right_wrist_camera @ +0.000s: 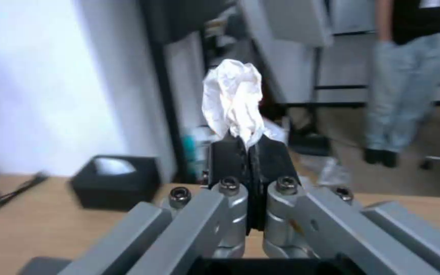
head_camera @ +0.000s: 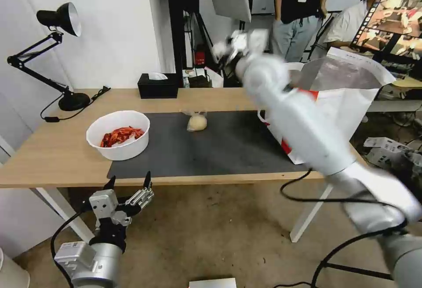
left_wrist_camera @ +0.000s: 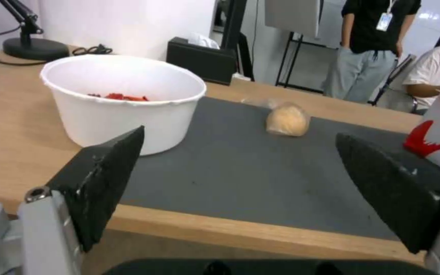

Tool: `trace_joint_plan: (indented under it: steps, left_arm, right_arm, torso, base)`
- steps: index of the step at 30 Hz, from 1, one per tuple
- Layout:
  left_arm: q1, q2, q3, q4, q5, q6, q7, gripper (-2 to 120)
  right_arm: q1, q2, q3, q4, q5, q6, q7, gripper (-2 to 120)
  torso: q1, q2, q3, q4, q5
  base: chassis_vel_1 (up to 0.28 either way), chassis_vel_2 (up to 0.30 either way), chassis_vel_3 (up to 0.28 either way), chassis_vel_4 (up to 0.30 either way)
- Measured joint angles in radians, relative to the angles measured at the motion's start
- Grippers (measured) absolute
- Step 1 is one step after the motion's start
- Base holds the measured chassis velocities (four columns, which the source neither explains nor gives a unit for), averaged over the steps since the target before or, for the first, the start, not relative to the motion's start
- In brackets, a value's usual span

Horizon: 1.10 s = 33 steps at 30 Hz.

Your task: Pick up the trash from the table and place it into the takeout bag.

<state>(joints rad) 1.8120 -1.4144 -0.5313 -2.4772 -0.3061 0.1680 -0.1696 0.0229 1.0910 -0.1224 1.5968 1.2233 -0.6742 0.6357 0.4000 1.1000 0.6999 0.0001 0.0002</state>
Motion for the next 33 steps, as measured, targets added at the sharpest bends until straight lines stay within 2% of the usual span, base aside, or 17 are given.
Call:
trace_joint_plan:
  steps: [1,4,5,8,9,12,15,19,21,23,24,27,28,33]
  left_arm:
    - [0.0,0.0,0.0,0.0,0.0,0.0,0.0,100]
    - [-0.002,0.003,0.007,-0.004,-0.001,0.0,-0.003,100]
    - [-0.002,0.003,0.007,-0.004,-0.001,0.0,-0.003,100]
    - [-0.002,0.005,0.022,-0.012,-0.001,0.0,-0.004,100]
    - [-0.002,0.005,0.022,-0.012,-0.001,0.0,-0.004,100]
    - [-0.002,0.004,0.033,-0.014,0.0,0.0,-0.007,100]
    - [-0.001,0.004,0.041,-0.015,0.001,0.0,-0.01,100]
    - [0.0,0.004,0.059,-0.02,0.005,0.002,-0.021,100]
    - [0.001,0.004,0.061,-0.021,0.005,0.003,-0.023,100]
    - [0.002,0.004,0.067,-0.023,0.007,0.006,-0.026,100]
    - [0.002,0.004,0.067,-0.023,0.007,0.006,-0.026,100]
    - [0.003,0.007,0.069,-0.023,0.009,0.008,-0.028,100]
    - [0.003,0.007,0.069,-0.023,0.009,0.008,-0.028,100]
    - [0.003,0.009,0.066,-0.017,0.027,0.007,-0.028,100]
  right_arm:
    - [0.0,0.0,0.0,0.0,0.0,0.0,0.0,0]
    - [-0.02,-0.149,0.049,0.049,0.077,-0.011,0.011,0]
    - [-0.02,-0.149,0.049,0.049,0.077,-0.011,0.011,0]
    - [-0.104,-0.293,0.113,0.092,0.135,-0.012,0.016,0]
    - [-0.104,-0.293,0.113,0.092,0.135,-0.012,0.016,0]
    - [-0.204,-0.358,0.154,0.129,0.161,-0.012,0.032,0]
    - [-0.252,-0.369,0.176,0.135,0.166,-0.012,0.034,0]
    - [-0.303,-0.368,0.202,0.133,0.165,-0.011,0.043,16]
    - [-0.308,-0.367,0.205,0.131,0.165,-0.011,0.046,18]
    - [-0.322,-0.364,0.216,0.13,0.163,-0.011,0.05,30]
    - [-0.322,-0.364,0.216,0.13,0.163,-0.011,0.05,30]
    - [-0.338,-0.363,0.229,0.141,0.16,-0.01,0.051,47]
    - [-0.338,-0.363,0.229,0.141,0.16,-0.01,0.051,47]
    - [-0.38,-0.368,0.265,0.205,0.154,0.019,0.031,65]
  torso:
    - [0.0,0.0,0.0,0.0,0.0]
    - [0.0,0.0,0.0,-0.0006,0.0001]
    - [0.0,0.0,0.0,-0.0006,0.0001]
    - [0.0,0.0,0.0,-0.0009,0.0006]
    - [0.0,0.0,0.0,-0.0009,0.0006]
    - [0.0,0.0,0.0,-0.0002,0.0003]
    - [0.0,0.0,0.0,-0.0002,0.0001]
    - [0.0,0.0,0.0,-0.0001,0.0001]
    - [0.0,0.0,0.0,0.0001,-0.0001]
    - [0.0,0.0,0.0,0.0001,-0.0002]
    - [0.0,0.0,0.0,0.0001,-0.0002]
    - [0.0,0.0,0.0,0.0,-0.0002]
    - [0.0,0.0,0.0,0.0,-0.0002]
    - [0.0,0.0,0.0,0.0001,-0.0002]
  base:
    - [0.0,0.0,0.0,0.0]
    - [0.0,0.0,0.0,0.0]
    - [0.0,0.0,0.0,0.0]
    - [0.0,0.0,0.0,0.0]
    - [0.0,0.0,0.0,0.0]
    - [0.0,0.0,0.0,0.0]
    - [0.0,0.0,0.0,0.0]
    - [0.0,0.0,0.0,0.0]
    - [0.0,0.0,0.0,0.0]
    - [0.0,0.0,0.0,0.0]
    - [0.0,0.0,0.0,0.0]
    - [0.0,0.0,0.0,0.0]
    - [0.0,0.0,0.0,0.0]
    - [0.0,0.0,0.0,0.0]
